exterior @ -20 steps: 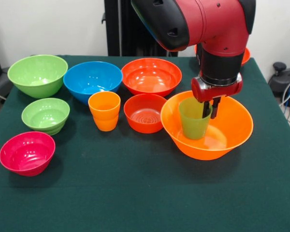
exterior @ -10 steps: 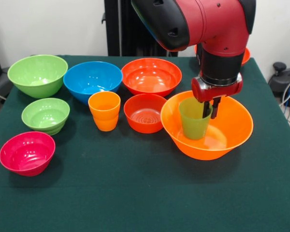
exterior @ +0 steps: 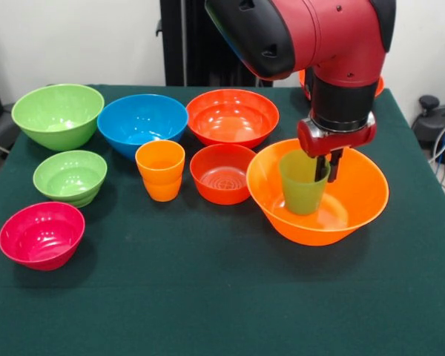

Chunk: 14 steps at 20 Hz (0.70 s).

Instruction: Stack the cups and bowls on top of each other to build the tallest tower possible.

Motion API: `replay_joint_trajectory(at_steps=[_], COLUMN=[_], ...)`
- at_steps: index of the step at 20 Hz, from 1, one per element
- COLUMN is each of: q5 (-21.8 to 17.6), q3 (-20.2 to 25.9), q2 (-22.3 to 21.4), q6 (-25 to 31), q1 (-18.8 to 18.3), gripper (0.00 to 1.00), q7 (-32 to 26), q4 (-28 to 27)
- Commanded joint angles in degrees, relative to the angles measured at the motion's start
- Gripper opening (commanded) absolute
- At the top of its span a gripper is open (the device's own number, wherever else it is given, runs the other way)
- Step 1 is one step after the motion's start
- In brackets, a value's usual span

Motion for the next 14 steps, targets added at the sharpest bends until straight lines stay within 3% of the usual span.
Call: replay_joint_trajectory(at_steps=[1, 14], q5=[0.14, -0.96], q3=[2.69, 2.51], q2=[4.34, 4.29], q6=[-1.19, -2.01], q1=[1.27, 1.57], gripper=[0.0, 0.0], q7=[-8.84, -8.4], q4=[-0.71, -0.72])
